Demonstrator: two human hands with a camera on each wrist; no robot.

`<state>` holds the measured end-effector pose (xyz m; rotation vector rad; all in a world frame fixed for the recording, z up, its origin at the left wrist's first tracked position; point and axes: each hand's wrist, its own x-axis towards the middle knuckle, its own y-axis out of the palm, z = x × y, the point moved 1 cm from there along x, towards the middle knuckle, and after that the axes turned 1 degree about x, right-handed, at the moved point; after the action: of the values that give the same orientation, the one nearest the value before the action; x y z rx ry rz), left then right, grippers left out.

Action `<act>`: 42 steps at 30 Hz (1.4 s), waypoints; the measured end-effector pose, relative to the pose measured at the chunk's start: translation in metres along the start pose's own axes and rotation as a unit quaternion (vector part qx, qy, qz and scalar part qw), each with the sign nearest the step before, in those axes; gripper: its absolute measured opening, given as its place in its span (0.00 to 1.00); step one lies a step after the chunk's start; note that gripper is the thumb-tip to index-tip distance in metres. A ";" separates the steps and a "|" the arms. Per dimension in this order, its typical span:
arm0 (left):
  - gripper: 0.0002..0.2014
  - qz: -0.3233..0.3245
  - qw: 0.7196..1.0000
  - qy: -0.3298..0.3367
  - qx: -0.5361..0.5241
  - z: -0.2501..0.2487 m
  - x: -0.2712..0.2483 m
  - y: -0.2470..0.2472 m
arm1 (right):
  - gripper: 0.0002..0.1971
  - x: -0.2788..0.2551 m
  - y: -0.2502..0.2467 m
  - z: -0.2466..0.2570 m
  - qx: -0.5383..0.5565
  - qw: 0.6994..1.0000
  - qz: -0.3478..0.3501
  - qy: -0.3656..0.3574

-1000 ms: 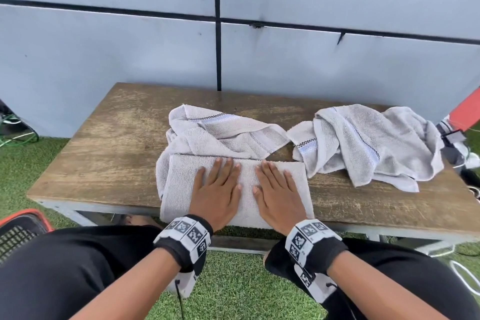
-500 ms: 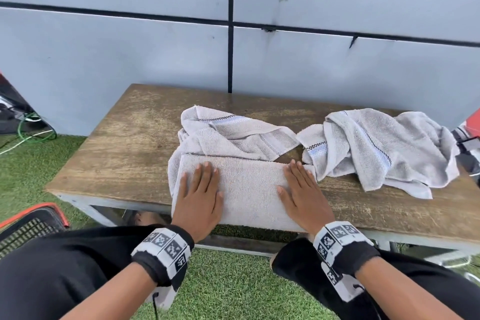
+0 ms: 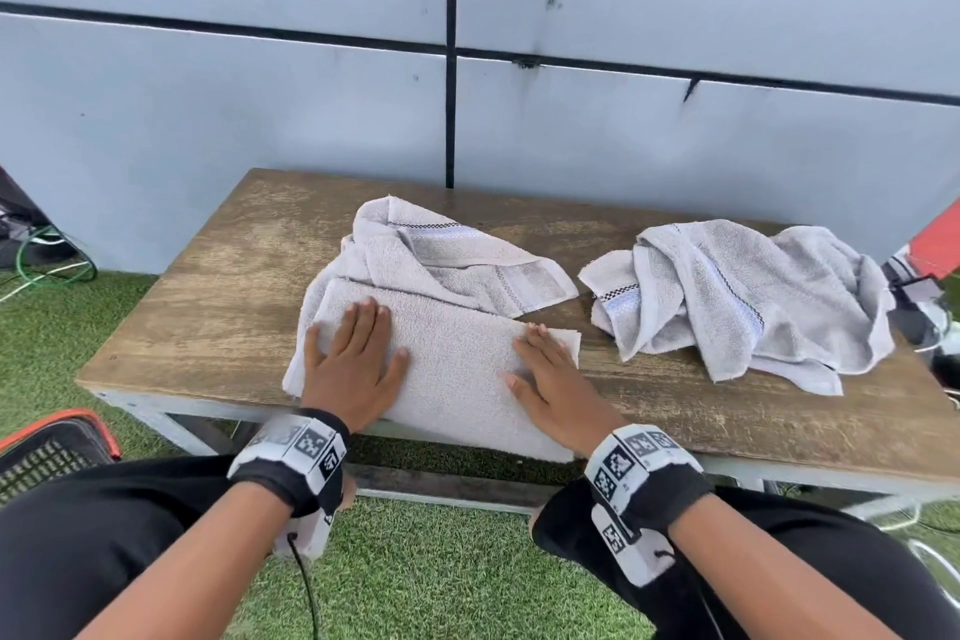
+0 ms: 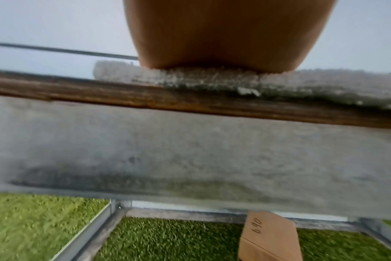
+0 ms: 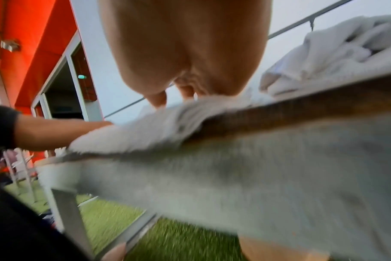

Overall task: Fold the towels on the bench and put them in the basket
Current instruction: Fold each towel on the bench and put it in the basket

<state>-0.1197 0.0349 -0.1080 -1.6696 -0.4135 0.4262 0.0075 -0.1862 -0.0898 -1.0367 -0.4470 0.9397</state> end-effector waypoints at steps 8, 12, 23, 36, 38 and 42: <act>0.34 -0.003 0.987 0.163 -0.010 -0.076 -0.044 -0.002 | 0.19 0.014 -0.059 -0.027 -0.069 0.995 -0.056 0.042; 0.31 0.003 0.959 0.284 0.019 -0.119 -0.065 0.018 | 0.16 0.017 -0.070 -0.035 -0.062 0.995 -0.024 0.079; 0.16 -0.140 0.936 0.324 -0.013 -0.140 -0.056 0.027 | 0.13 0.029 -0.060 -0.041 -0.131 0.985 0.028 0.105; 0.16 -0.121 0.947 0.299 -0.002 -0.141 -0.063 0.025 | 0.07 0.028 -0.058 -0.039 -0.078 0.992 0.000 0.104; 0.20 -0.114 0.950 0.291 0.006 -0.144 -0.060 0.022 | 0.04 0.027 -0.057 -0.039 -0.060 0.993 -0.005 0.103; 0.18 -0.116 0.947 0.298 -0.004 -0.147 -0.056 0.019 | 0.05 0.027 -0.058 -0.042 -0.023 0.994 -0.016 0.107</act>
<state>-0.0942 -0.1217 -0.1052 -1.6411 -0.1528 -0.2600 0.0777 -0.1965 -0.0610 -1.1556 -0.3069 0.7833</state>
